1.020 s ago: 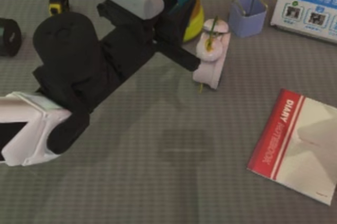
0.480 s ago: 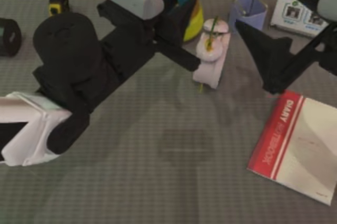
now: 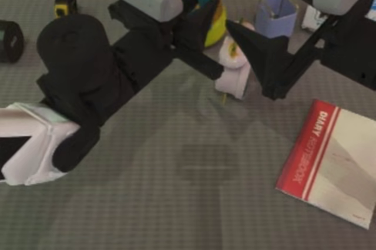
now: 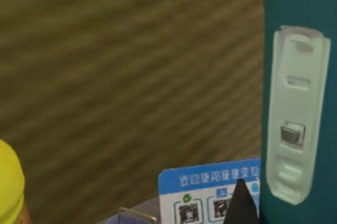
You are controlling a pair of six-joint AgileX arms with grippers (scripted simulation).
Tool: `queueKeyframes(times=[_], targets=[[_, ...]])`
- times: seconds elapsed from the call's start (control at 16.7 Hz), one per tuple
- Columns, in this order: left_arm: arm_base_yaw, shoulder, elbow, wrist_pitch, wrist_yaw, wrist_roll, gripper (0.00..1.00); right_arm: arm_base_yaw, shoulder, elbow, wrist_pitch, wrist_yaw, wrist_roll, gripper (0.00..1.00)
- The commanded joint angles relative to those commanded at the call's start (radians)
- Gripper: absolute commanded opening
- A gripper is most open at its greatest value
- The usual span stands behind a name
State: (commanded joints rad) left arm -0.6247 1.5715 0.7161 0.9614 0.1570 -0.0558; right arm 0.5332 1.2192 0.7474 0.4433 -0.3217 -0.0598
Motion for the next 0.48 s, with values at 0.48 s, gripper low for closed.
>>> queueKeyframes(times=[0.48], targets=[[0.0, 0.0, 0.0, 0.0, 0.0, 0.0, 0.0, 0.049, 0.222, 0.176, 0.046, 0.053, 0.002, 1.0]])
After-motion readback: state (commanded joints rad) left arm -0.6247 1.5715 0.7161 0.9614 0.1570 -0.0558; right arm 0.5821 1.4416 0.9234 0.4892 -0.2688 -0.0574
